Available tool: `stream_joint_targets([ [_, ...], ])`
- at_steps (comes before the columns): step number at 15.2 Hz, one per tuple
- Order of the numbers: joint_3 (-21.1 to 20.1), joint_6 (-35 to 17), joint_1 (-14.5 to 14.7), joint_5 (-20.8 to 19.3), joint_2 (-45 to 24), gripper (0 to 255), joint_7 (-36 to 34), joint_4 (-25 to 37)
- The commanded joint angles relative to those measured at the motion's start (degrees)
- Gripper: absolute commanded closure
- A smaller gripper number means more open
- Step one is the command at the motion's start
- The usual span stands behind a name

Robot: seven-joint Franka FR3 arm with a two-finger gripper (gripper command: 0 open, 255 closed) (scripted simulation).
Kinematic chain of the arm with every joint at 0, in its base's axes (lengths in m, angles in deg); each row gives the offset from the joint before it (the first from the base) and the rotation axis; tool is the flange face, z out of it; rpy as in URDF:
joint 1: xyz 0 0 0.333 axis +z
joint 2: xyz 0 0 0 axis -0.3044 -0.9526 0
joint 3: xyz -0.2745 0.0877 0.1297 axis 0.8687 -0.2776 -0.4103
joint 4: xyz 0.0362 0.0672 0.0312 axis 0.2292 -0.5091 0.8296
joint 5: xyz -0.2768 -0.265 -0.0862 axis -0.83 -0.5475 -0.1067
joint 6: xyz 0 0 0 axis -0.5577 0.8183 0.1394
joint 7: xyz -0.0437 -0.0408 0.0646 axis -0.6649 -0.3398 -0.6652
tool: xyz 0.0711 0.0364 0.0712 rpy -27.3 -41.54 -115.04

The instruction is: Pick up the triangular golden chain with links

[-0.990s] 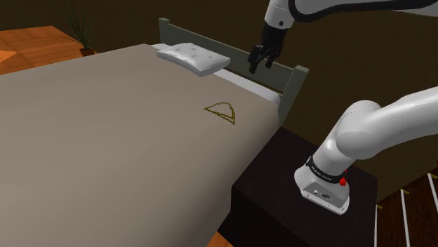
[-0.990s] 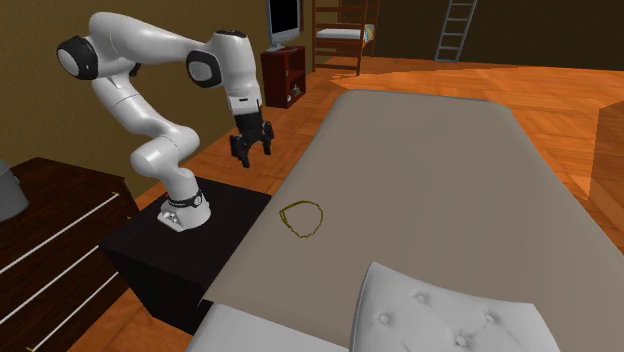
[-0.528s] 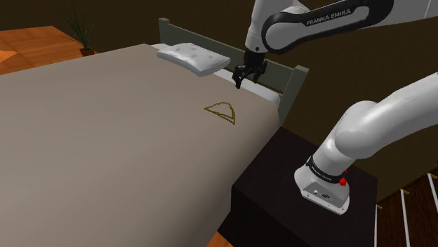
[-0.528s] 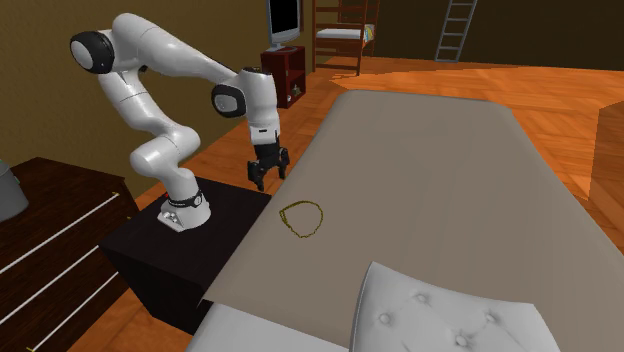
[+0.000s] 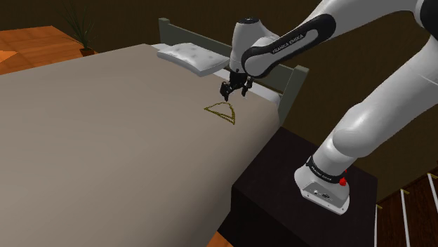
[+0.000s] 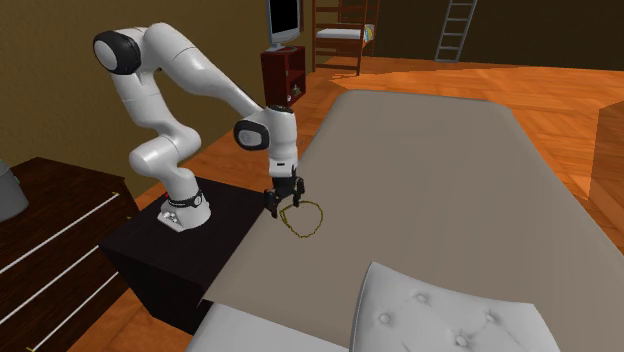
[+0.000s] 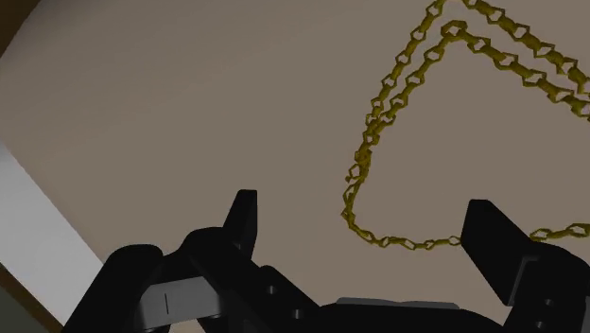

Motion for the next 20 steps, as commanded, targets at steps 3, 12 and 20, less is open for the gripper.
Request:
stream_joint_targets([
  [3, -0.4, -4.3, -0.9, -3.1, -5.4, 0, -4.3, 0.4],
  [12, -0.4, -8.8, -1.2, -5.6, -9.3, 255, -6.7, -0.5],
  [20, -0.3, -8.7, -1.2, -5.5, -9.0, 255, -6.5, -0.6],
])
